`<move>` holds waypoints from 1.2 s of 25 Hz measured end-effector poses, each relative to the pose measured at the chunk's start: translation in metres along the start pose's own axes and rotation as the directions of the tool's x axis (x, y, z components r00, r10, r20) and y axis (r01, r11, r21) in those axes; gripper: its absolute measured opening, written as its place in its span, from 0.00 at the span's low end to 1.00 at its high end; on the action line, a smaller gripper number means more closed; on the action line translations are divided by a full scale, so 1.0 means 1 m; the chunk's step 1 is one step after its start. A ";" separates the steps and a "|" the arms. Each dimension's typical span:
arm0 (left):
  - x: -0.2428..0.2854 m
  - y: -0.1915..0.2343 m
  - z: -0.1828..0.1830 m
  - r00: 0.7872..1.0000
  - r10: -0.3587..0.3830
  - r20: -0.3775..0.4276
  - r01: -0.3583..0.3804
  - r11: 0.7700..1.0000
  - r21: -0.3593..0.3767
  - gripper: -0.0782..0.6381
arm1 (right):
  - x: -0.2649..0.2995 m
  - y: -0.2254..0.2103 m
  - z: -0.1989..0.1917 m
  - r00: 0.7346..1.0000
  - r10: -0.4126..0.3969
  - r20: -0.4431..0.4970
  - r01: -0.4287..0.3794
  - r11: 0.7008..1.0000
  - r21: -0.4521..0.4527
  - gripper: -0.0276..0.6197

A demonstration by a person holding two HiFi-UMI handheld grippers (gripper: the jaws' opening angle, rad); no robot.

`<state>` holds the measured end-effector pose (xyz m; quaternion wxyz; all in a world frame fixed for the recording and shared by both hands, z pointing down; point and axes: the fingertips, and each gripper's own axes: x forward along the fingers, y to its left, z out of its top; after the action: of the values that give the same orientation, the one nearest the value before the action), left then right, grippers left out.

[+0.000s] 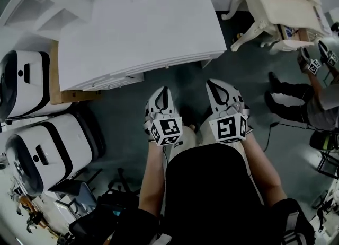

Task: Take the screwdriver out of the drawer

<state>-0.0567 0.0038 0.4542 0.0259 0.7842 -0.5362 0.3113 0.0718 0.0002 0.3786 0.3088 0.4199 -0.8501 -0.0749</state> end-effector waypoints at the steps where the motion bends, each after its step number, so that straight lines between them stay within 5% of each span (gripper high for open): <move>1: 0.006 0.000 -0.003 1.000 -0.005 -0.007 0.005 1.000 0.001 0.14 | 0.003 -0.001 -0.002 1.000 0.001 -0.004 -0.001 1.000 0.004 0.07; 23: 0.132 0.003 -0.081 0.990 -0.067 -0.122 0.067 0.998 -0.007 0.15 | 0.068 -0.002 -0.038 0.993 0.035 -0.112 -0.031 0.999 0.036 0.07; 30: 0.163 0.003 -0.117 0.988 -0.081 -0.134 0.080 0.997 -0.009 0.22 | 0.081 0.011 -0.046 0.988 0.061 -0.143 -0.058 0.998 0.027 0.07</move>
<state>-0.0756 -0.0881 0.6313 0.0758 0.7824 -0.5018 0.3609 0.0547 -0.0480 0.4570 0.3665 0.4020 -0.8387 -0.0256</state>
